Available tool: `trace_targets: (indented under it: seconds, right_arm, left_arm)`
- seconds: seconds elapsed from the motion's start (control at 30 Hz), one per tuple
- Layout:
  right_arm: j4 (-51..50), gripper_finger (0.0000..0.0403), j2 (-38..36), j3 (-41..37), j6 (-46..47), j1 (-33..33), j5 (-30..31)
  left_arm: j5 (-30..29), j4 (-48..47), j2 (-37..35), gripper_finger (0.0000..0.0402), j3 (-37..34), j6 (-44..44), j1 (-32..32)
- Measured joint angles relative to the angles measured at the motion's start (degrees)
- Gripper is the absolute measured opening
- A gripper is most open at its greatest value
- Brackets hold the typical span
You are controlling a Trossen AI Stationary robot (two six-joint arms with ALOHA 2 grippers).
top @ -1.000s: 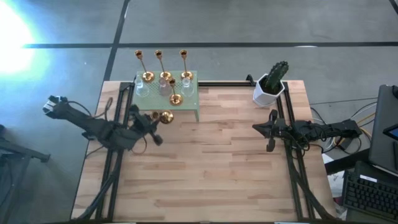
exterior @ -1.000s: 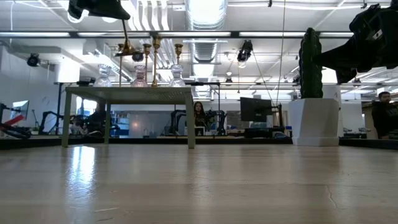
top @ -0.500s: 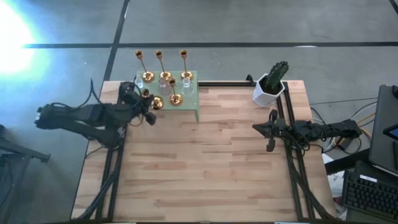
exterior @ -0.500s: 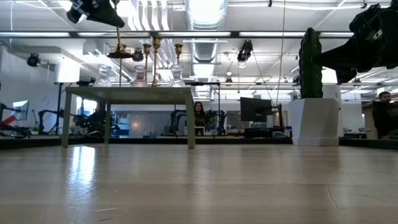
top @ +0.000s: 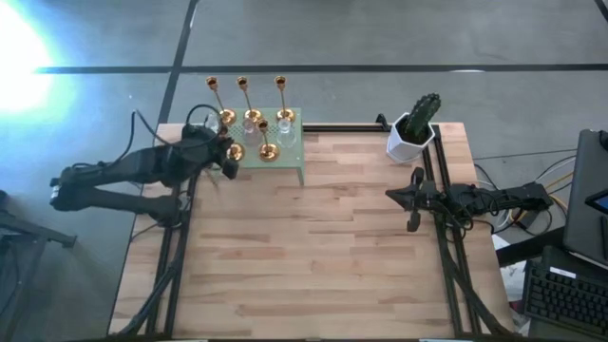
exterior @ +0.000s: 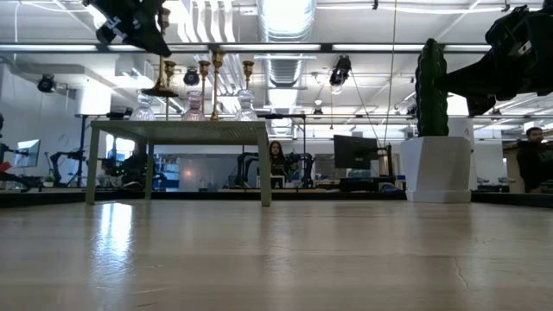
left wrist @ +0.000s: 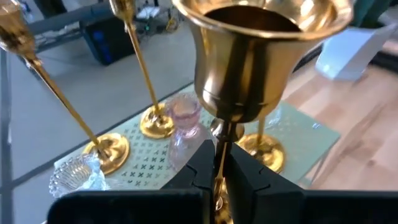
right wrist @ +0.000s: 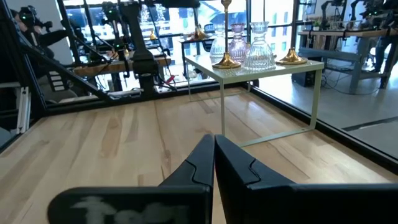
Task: Pick & Place candle stick holders
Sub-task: Put the golden candle holder on the shelf
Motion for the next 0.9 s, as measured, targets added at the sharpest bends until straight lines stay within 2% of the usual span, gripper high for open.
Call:
trace_targets:
  seconds: [0.3, 0.5, 0.83, 0.9]
  right_arm:
    - [0.00, 0.0008, 0.00, 0.00, 0.03, -0.01, -0.02]
    - [0.00, 0.0008, 0.02, 0.00, 0.05, -0.01, 0.00]
    - [0.00, 0.0008, 0.00, 0.00, 0.04, 0.00, -0.02]
    - [0.00, 0.0008, 0.02, 0.00, 0.03, 0.00, -0.02]
  left_arm:
    - [6.88, -0.62, 4.35, 0.0019, 0.85, 3.11, 8.24]
    - [7.95, -0.09, 3.76, 0.0020, -0.14, 2.82, 11.98]
    - [17.19, 4.82, 3.49, 0.0019, -4.33, 3.70, 17.95]
    - [17.52, 5.40, 3.24, 0.0019, -5.34, 3.71, 18.78]
